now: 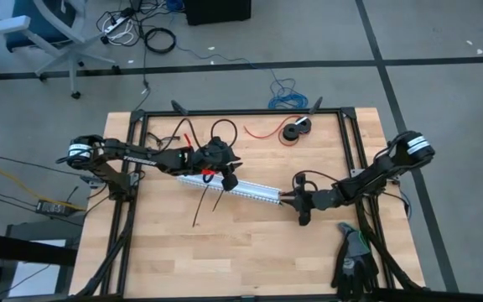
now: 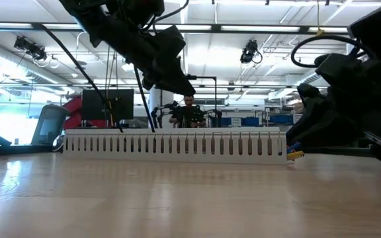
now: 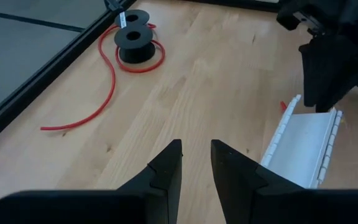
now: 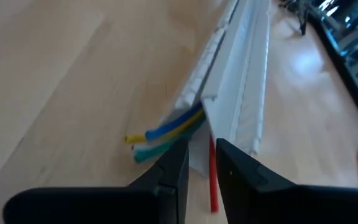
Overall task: Ziptie cables
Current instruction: Close the white cable duct
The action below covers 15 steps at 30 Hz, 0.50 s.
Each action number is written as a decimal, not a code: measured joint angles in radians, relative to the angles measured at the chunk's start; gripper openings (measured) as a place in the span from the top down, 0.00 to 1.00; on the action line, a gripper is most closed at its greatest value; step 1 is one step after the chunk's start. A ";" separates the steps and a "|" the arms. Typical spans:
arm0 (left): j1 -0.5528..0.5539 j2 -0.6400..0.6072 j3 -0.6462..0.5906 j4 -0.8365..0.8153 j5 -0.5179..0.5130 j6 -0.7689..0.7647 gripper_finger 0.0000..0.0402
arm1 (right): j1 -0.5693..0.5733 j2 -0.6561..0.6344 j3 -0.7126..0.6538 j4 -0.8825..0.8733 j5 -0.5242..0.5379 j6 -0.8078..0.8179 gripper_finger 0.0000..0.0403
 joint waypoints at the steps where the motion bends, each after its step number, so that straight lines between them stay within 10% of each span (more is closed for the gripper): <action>1: 0.000 0.000 0.000 0.000 0.000 0.000 0.77 | 0.000 0.016 0.000 0.030 0.002 -0.006 0.83; 15: 0.000 0.000 -0.001 0.000 0.000 0.000 0.77 | -0.058 0.140 0.059 0.117 -0.023 -0.099 0.85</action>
